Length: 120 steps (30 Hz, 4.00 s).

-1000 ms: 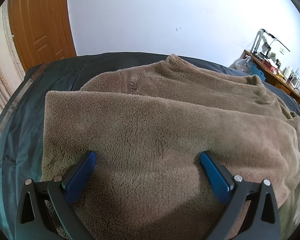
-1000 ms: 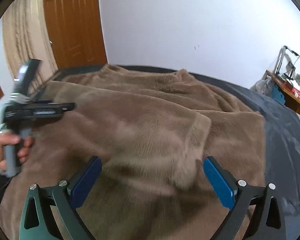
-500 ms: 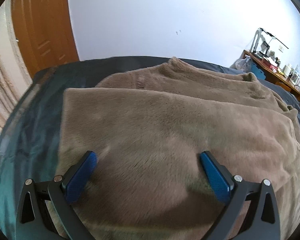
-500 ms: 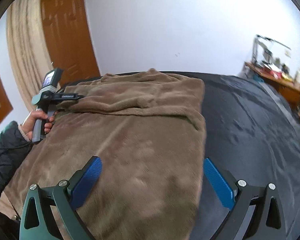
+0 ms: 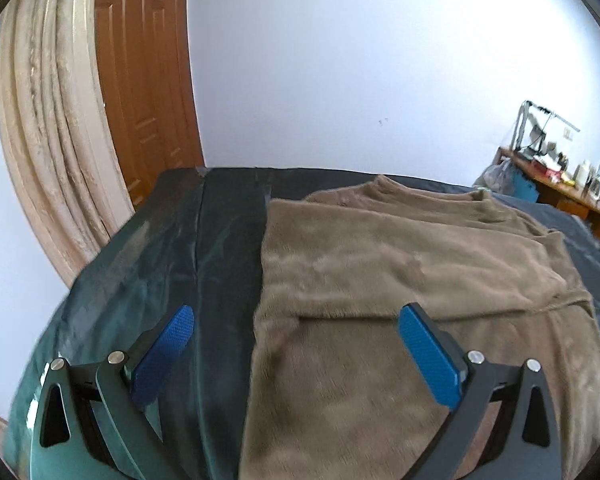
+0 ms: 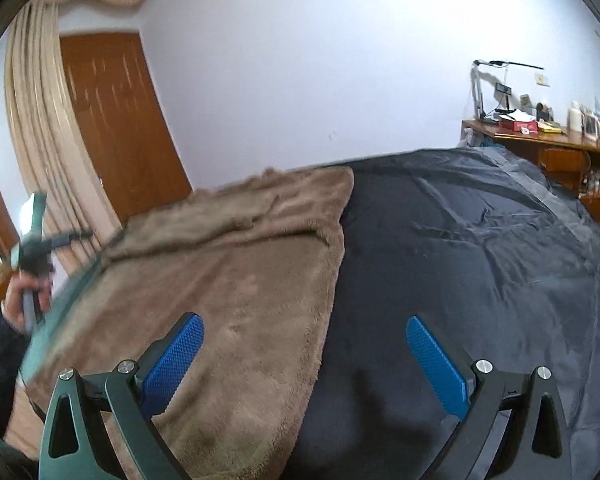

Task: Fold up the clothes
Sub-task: 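Move both grippers away from the sweatshirt toward its hem, then grasp the sweatshirt hem with the right gripper while the left gripper grasps it too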

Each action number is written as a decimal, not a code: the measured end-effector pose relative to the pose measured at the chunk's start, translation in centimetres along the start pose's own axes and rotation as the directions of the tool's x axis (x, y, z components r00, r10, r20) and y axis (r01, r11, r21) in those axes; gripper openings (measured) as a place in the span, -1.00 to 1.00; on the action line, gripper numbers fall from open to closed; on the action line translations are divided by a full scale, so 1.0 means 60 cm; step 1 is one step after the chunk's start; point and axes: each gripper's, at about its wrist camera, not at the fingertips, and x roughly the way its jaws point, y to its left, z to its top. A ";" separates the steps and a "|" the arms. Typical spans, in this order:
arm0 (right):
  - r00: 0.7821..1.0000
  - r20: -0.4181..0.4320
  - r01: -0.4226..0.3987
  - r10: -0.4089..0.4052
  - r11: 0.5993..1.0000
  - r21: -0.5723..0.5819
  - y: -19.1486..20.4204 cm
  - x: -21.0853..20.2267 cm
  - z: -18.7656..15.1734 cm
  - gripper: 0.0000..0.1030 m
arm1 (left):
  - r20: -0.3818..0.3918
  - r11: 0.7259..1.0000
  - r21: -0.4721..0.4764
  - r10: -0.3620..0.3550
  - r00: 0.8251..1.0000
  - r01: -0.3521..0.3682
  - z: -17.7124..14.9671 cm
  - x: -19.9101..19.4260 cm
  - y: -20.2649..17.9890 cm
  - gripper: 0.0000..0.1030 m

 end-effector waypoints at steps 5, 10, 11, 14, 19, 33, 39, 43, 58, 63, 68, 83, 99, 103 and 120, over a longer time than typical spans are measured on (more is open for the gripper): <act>0.997 0.065 -0.044 0.040 0.997 0.062 -0.010 -0.029 0.012 1.00 | -0.020 0.996 0.055 0.068 0.997 -0.067 -0.039 0.017 -0.017 1.00; 0.980 0.189 -0.087 0.064 0.989 0.118 -0.025 -0.093 0.030 1.00 | -0.043 0.982 0.040 0.187 0.981 -0.186 -0.051 0.054 0.015 1.00; 0.973 0.220 -0.100 0.070 0.986 0.130 -0.029 -0.108 0.033 1.00 | -0.063 0.983 -0.007 0.183 0.981 -0.184 -0.051 0.059 0.034 1.00; 0.946 0.313 -0.140 0.083 0.976 0.164 -0.041 -0.151 0.043 1.00 | -0.080 0.972 -0.125 0.191 0.978 -0.200 -0.048 0.057 0.090 1.00; 0.906 0.422 -0.139 0.027 0.961 0.238 -0.075 -0.210 0.059 1.00 | -0.080 0.904 -0.186 0.376 0.923 -0.385 -0.056 0.045 0.198 1.00; 0.980 0.181 0.105 -0.086 0.989 -0.101 -0.010 -0.177 0.002 1.00 | -0.092 0.728 -0.376 0.587 0.805 -0.573 -0.098 -0.035 0.436 1.00; 0.999 0.029 0.043 -0.036 0.939 -0.340 0.074 -0.140 -0.071 1.00 | 0.049 0.959 -0.165 0.243 0.969 -0.232 -0.143 -0.110 0.312 1.00; 0.998 -0.043 0.019 -0.041 0.906 -0.423 0.109 -0.125 -0.108 1.00 | 0.065 0.992 0.101 -0.077 0.995 0.070 -0.203 -0.169 0.184 1.00; 0.981 -0.173 -0.011 -0.089 0.862 -0.507 0.135 -0.077 -0.149 1.00 | -0.137 0.836 0.465 -0.256 0.957 0.290 -0.357 -0.237 0.065 1.00; 0.976 -0.175 0.025 -0.132 0.861 -0.508 0.134 -0.062 -0.151 1.00 | -0.139 0.890 0.370 -0.230 0.963 0.266 -0.371 -0.231 0.106 1.00; 0.974 -0.140 0.087 -0.179 0.861 -0.501 0.136 -0.056 -0.143 1.00 | -0.099 0.908 0.335 -0.231 0.968 0.251 -0.368 -0.232 0.108 1.00; 0.972 -0.131 0.090 -0.197 0.820 -0.565 0.162 -0.062 -0.165 0.12 | -0.079 0.919 0.307 -0.235 0.969 0.248 -0.350 -0.225 0.081 0.99; 0.970 -0.150 0.067 -0.191 0.804 -0.591 0.167 -0.079 -0.183 -0.07 | -0.063 0.941 0.240 -0.232 0.971 0.240 -0.333 -0.220 0.093 0.99; 0.975 -0.158 0.027 -0.156 0.790 -0.612 0.175 -0.089 -0.187 -0.07 | -0.062 0.946 0.215 -0.234 0.970 0.242 -0.329 -0.217 0.100 0.99; 0.970 -0.113 0.106 -0.215 0.793 -0.600 0.179 -0.069 -0.161 -0.77 | 0.006 0.975 0.162 -0.154 0.988 0.151 -0.293 -0.220 0.123 0.99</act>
